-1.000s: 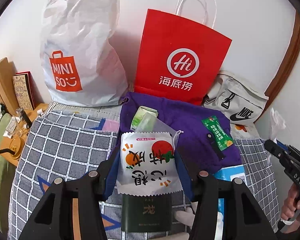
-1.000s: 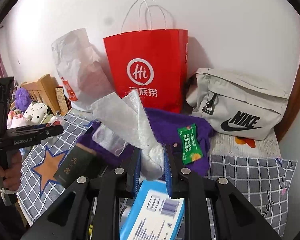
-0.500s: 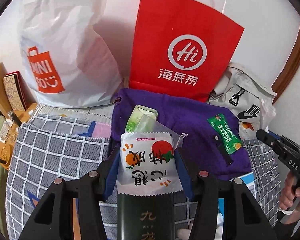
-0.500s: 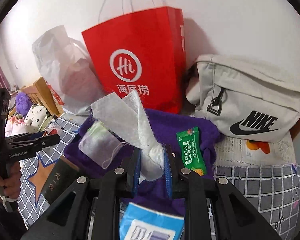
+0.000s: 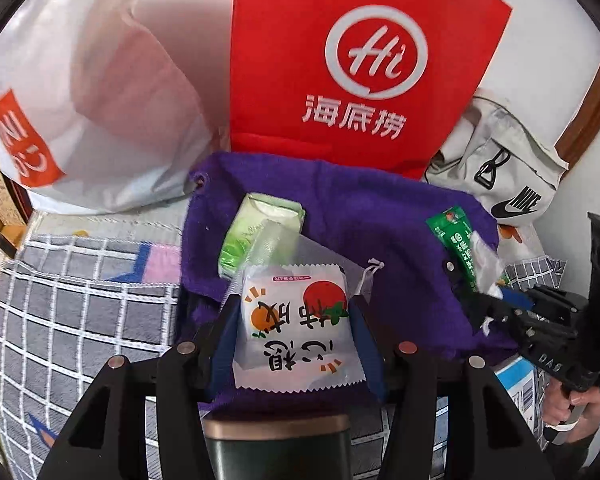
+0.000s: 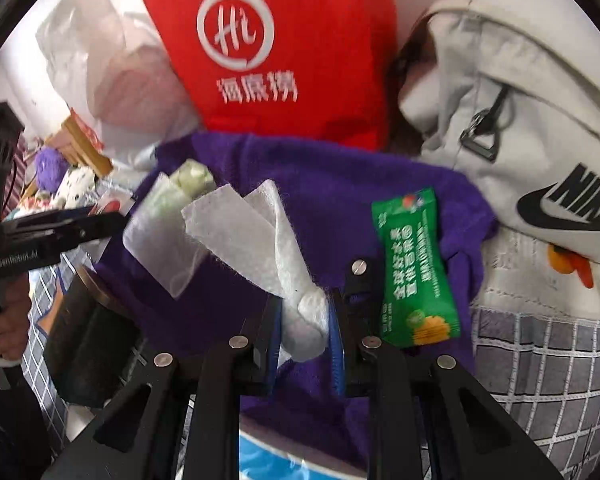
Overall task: Organize soft objects
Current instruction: 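Open both tools to release the snack packet and wipe onto the towel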
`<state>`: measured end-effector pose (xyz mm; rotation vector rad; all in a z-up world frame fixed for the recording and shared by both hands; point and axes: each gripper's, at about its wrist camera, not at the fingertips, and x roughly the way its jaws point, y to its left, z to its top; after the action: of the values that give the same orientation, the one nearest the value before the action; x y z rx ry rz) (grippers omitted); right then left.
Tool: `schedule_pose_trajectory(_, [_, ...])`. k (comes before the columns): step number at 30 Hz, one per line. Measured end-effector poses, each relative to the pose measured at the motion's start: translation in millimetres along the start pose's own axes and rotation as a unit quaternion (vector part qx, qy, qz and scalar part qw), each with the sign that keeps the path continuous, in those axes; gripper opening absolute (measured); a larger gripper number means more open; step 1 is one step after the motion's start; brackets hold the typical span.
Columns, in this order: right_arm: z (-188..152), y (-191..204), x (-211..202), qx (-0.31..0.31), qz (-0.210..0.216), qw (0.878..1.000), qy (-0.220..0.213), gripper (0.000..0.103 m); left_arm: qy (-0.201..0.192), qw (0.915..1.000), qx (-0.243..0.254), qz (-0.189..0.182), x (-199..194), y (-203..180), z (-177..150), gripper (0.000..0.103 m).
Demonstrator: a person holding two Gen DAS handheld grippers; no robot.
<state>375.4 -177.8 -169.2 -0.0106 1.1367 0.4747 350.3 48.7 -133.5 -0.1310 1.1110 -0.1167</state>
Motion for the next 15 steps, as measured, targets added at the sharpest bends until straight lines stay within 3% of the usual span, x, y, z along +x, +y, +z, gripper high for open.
schedule_pose_trajectory(15, [-3,-10,27,0.018,0.004,0.999,0.044,0.023,0.027,0.9994,-0.017,-0.010,29,9,2,0.052])
